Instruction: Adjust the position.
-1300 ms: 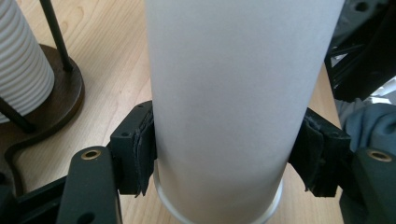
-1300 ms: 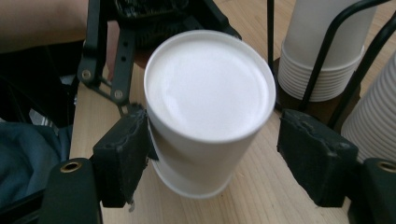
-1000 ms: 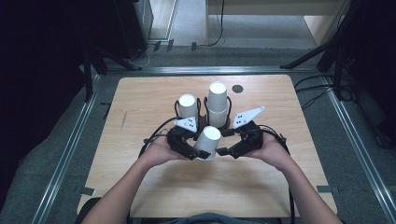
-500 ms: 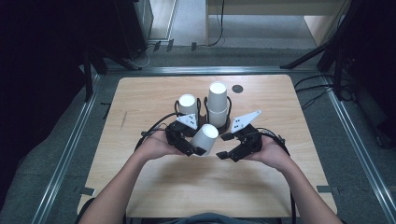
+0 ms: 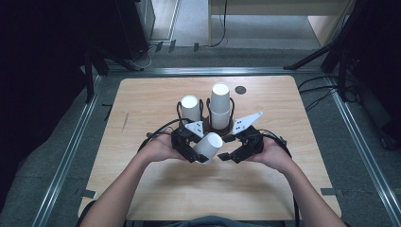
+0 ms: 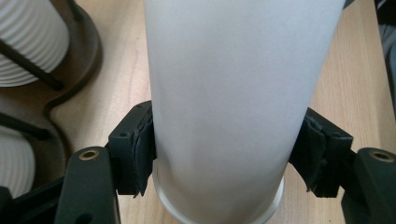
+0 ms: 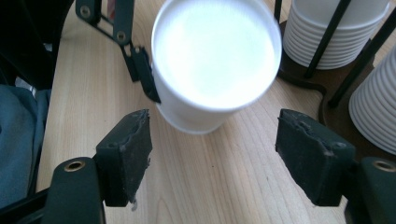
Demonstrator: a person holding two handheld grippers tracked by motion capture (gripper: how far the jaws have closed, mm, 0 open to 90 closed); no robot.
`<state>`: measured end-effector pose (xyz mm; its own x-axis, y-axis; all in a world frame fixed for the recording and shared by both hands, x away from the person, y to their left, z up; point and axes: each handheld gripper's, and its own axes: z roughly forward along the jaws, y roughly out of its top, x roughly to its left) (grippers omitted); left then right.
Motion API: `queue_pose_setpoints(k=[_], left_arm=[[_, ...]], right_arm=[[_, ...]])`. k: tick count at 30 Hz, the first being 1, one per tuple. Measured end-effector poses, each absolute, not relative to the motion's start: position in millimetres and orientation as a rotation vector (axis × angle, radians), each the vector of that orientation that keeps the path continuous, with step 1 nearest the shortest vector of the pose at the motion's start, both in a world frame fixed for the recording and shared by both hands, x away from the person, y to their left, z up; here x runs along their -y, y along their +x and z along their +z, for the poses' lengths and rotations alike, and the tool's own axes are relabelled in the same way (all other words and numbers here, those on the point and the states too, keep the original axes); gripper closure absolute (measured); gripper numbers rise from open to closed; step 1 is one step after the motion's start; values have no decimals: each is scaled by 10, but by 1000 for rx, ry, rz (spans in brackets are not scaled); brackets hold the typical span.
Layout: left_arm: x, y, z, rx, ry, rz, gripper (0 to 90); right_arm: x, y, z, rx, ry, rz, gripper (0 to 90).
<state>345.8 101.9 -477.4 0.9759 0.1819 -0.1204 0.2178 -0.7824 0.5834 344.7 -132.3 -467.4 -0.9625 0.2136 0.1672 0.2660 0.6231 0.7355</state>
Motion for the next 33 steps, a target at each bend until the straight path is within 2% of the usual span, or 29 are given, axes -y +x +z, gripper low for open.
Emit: queue_pose_setpoints(k=[12,16,22,25,28,33], left_arm=[[-903,3386,-4822,-193,2510,-121,304],[-896,3368,-4836,-178,2515,-128,302],[-912,3372,-4828,-188,2492,-164,279],[-932,3378,-4811,-213,2472,-171,242],[-959,3391,-4781,-244,2448,-152,134],[-986,3390,-4749,-271,2413,-92,91]], right_arm=[[1172,3412,-4656,2749,-321,-1263,301],[1144,3398,-4665,2745,-289,-1242,342],[1151,3406,-4640,2722,-308,-1224,346],[1164,3398,-4618,2711,-312,-1235,342],[1190,3403,-4593,2732,-319,-1259,341],[1254,3424,-4572,2732,-351,-1288,339]])
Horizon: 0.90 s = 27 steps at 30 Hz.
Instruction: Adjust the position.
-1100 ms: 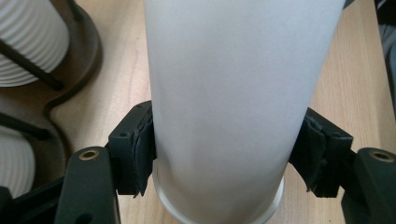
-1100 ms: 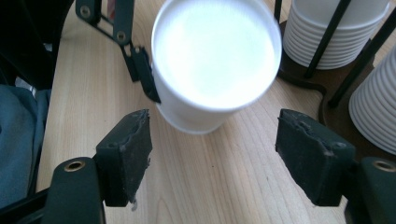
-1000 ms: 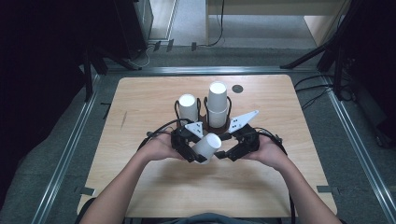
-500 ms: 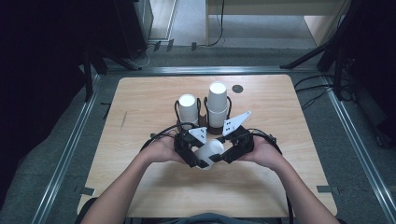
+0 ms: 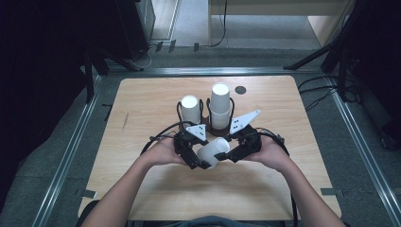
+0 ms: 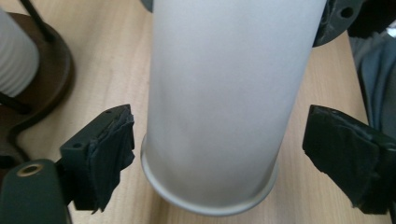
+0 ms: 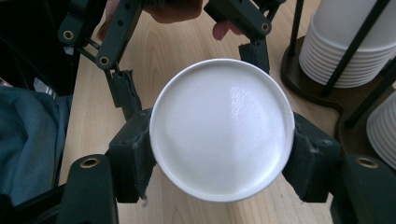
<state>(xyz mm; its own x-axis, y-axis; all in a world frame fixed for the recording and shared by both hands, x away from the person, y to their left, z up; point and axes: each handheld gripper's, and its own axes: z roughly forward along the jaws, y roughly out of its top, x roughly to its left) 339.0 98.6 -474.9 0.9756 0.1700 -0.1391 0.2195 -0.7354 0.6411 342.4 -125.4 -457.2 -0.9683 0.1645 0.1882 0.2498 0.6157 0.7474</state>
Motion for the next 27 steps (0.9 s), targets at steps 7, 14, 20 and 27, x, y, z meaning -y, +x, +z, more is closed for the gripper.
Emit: queue_pose_setpoints(k=[7,14,20,27], left_arm=[[-1029,3410,-4748,-333,2334,-71,87],[-1047,3405,-4730,-352,2262,-68,89],[-1015,3381,-4788,-359,2242,-72,90],[-1047,3380,-4793,-351,2219,-80,151]], right_arm=[[1306,3440,-4555,2732,-372,-1321,338],[1356,3443,-4508,2709,-381,-1382,337],[1381,3443,-4467,2671,-391,-1439,337],[1408,3439,-4428,2636,-385,-1482,337]])
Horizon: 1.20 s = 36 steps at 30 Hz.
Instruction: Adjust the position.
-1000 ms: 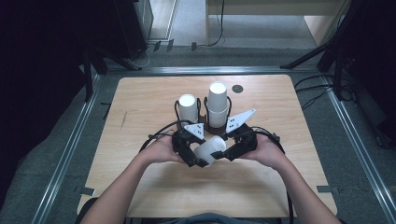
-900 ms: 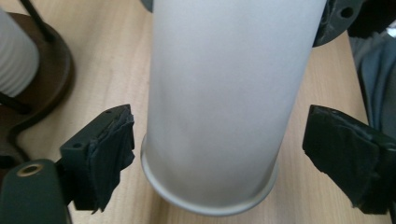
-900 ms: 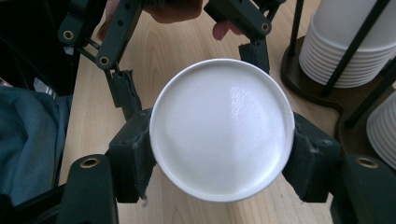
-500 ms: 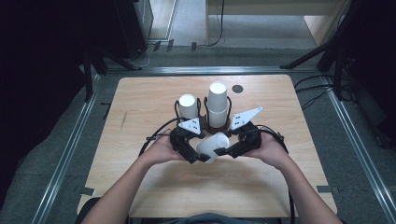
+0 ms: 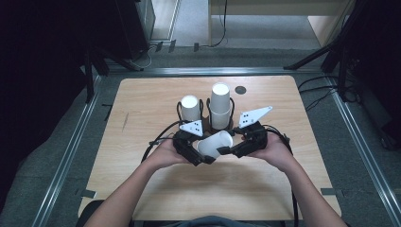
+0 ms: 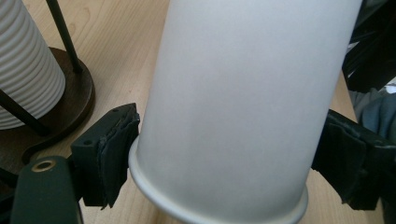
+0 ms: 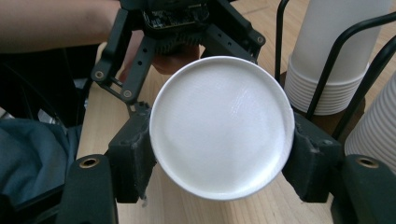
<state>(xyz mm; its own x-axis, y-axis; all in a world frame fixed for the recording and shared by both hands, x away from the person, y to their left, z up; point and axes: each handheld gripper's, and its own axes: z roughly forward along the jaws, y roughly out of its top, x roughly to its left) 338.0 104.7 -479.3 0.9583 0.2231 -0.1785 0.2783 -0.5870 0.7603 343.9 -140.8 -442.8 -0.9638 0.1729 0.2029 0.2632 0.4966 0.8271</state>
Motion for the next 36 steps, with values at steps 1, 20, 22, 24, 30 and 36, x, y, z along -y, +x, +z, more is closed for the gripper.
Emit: queue_pose_setpoints(k=[1,20,22,24,30,36], left_arm=[[-1061,3386,-4791,-345,2218,-93,185],[-1174,3376,-4672,-346,2285,-71,255],[-1185,3374,-4652,-342,2304,-59,255],[-1201,3382,-4633,-349,2314,-51,255],[-1235,3438,-4564,-358,2346,-21,255],[-1245,3484,-4496,-349,2368,-9,255]], right_arm=[[1420,3442,-4420,2616,-389,-1487,337],[1383,3430,-4449,2696,-399,-1438,235],[1377,3420,-4467,2714,-380,-1412,234],[1371,3411,-4486,2720,-367,-1395,233],[1361,3404,-4521,2748,-364,-1356,233],[1361,3419,-4545,2770,-368,-1342,233]])
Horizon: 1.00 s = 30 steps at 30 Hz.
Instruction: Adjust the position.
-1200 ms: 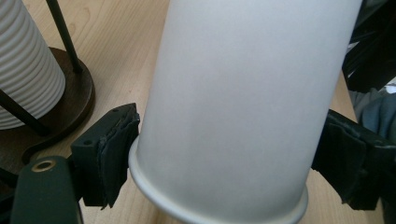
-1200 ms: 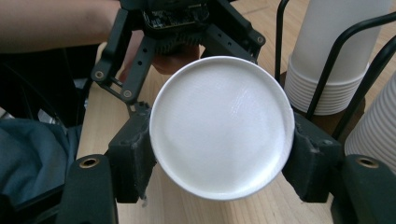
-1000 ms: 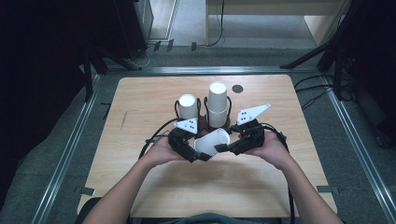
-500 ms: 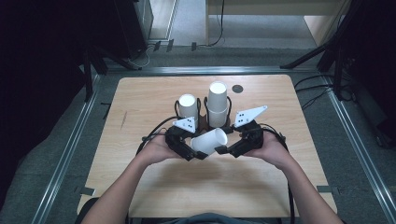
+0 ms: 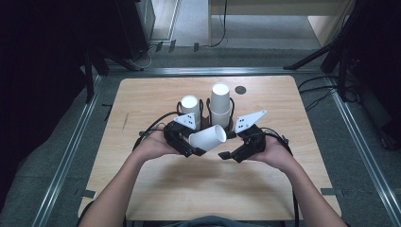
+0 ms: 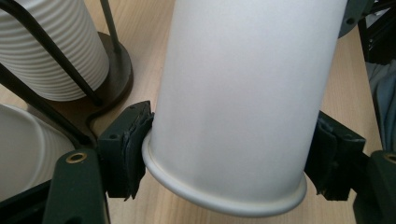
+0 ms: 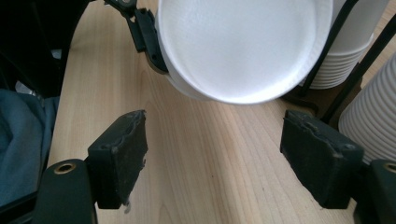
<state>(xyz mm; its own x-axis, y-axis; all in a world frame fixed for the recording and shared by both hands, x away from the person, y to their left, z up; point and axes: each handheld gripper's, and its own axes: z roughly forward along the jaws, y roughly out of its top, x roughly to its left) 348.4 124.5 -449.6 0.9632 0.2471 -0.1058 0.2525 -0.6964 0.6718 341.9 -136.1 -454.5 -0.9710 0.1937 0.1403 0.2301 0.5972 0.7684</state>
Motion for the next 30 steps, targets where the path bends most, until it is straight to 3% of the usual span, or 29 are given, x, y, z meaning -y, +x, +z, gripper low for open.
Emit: queue_pose_setpoints(k=[23,30], left_arm=[[-1035,3468,-4708,-251,2523,-97,254],[-997,3441,-4747,-212,2538,-114,252]], right_arm=[[1234,3403,-4601,2784,-312,-1315,239],[1182,3375,-4619,2798,-252,-1284,323]])
